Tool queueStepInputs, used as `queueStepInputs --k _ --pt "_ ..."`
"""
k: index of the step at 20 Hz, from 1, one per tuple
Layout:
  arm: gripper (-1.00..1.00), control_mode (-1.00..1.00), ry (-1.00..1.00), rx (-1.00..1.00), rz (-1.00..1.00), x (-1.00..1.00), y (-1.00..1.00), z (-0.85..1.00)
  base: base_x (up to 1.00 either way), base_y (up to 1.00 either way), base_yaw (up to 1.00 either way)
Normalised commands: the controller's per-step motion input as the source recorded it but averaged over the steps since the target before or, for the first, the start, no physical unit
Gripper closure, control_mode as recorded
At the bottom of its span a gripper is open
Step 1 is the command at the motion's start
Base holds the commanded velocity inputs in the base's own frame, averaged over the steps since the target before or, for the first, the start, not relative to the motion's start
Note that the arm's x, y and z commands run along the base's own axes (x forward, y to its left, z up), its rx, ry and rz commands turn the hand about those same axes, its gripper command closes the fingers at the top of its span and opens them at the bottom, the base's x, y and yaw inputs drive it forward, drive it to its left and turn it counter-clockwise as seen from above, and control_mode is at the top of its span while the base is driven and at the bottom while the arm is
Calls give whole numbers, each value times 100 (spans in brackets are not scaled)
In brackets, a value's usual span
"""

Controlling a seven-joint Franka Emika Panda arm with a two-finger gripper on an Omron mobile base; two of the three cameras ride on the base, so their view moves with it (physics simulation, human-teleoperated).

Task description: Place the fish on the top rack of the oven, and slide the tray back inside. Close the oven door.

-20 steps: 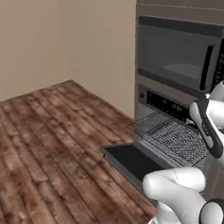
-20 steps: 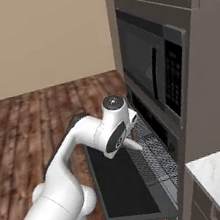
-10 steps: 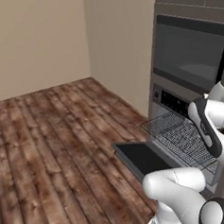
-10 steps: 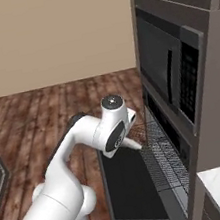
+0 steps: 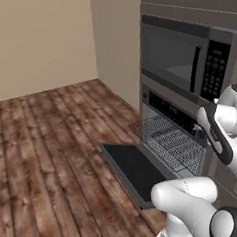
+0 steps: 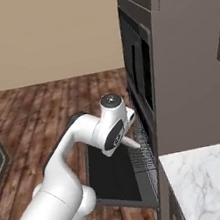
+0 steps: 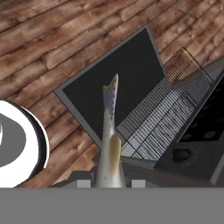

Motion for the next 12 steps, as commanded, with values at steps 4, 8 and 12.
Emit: queueStepInputs --k 4,8,12 --pt "100 100 0 0 0 0 0 0 -18 -29 5" --pt "100 100 0 0 0 0 0 0 44 8 0" --pt "100 100 0 0 0 0 0 0 58 0 0"
